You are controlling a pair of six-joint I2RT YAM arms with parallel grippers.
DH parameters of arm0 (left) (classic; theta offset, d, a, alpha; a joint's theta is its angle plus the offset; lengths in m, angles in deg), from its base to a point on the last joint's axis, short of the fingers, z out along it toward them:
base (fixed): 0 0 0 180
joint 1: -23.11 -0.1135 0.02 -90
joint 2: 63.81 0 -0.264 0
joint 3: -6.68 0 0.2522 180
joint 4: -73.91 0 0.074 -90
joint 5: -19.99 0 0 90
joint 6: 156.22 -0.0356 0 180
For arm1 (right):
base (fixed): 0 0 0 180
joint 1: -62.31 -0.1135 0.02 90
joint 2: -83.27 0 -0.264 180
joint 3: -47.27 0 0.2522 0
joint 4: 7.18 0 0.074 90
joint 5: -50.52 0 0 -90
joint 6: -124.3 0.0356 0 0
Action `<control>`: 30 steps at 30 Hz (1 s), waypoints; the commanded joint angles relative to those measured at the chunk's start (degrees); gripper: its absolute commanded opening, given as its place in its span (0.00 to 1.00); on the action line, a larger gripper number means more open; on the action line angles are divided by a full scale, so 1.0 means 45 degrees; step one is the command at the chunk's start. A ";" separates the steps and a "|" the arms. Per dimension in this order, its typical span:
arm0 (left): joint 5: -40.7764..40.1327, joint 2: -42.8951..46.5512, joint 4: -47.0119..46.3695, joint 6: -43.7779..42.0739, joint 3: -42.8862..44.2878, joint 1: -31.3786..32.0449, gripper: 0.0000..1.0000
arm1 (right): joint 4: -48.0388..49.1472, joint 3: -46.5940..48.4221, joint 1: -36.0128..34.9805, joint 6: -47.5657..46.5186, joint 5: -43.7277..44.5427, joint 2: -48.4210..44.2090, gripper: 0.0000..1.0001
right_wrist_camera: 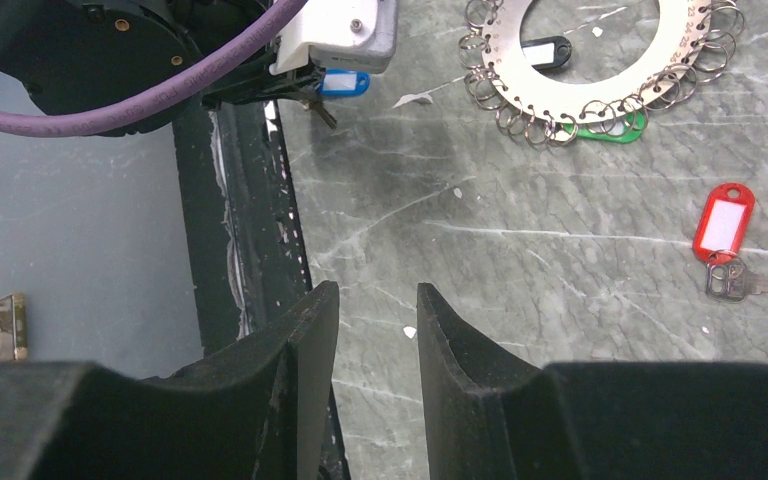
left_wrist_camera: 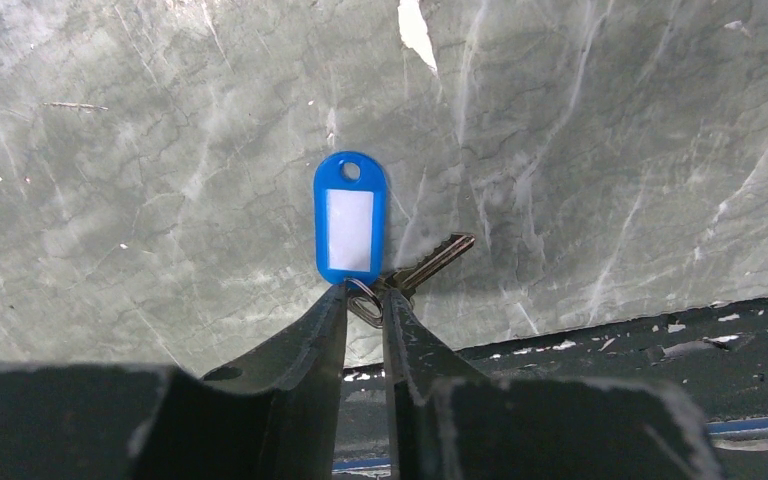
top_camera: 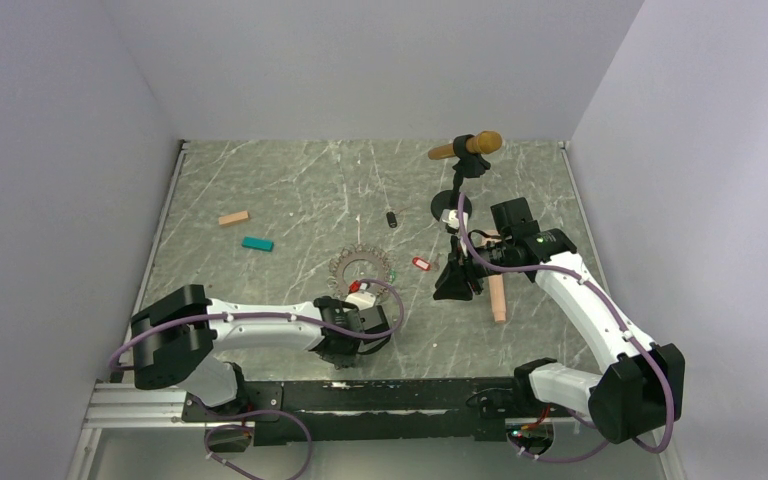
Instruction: Put the keys on the keyring
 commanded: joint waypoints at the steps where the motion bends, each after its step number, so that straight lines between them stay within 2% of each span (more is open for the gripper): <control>1: -0.0326 0.0022 0.0216 0.0079 0.0471 0.0120 0.21 | 0.0242 0.0069 0.0083 -0.0032 -0.0554 -0.0159 0.39; 9: -0.0676 0.0887 -0.0137 -0.0662 0.0031 0.0120 0.10 | 0.0167 0.0051 0.0079 -0.0122 -0.0671 -0.0178 0.39; 12: -0.0544 0.1506 -0.0673 -0.1305 -0.0335 0.0125 0.01 | 0.0128 0.0051 0.0080 -0.0158 -0.0730 -0.0163 0.39; 18: -0.0497 0.2593 -0.1315 -0.2715 -0.0663 0.0104 0.00 | -0.0233 0.0048 0.0065 -0.0662 -0.0934 -0.0150 0.39; 21: -0.0018 0.3220 -0.1982 -0.4397 -0.0688 0.0072 0.00 | -0.1198 0.0170 -0.0060 -0.2479 -0.1619 0.0053 0.41; 25: 0.1132 0.4045 -0.2976 -0.6885 -0.0580 -0.0108 0.00 | -0.2946 0.0167 -0.0819 -0.6308 -0.2463 0.0498 0.46; 27: 0.1860 0.4521 -0.3422 -0.7972 -0.0414 -0.0384 0.00 | -0.2717 0.0014 -0.1553 -0.7066 -0.2435 0.0642 0.48; 30: 0.3560 0.4918 -0.3536 -0.8895 0.0108 -0.1386 0.00 | -0.1346 -0.0089 -0.2675 -0.6931 -0.2203 0.0920 0.50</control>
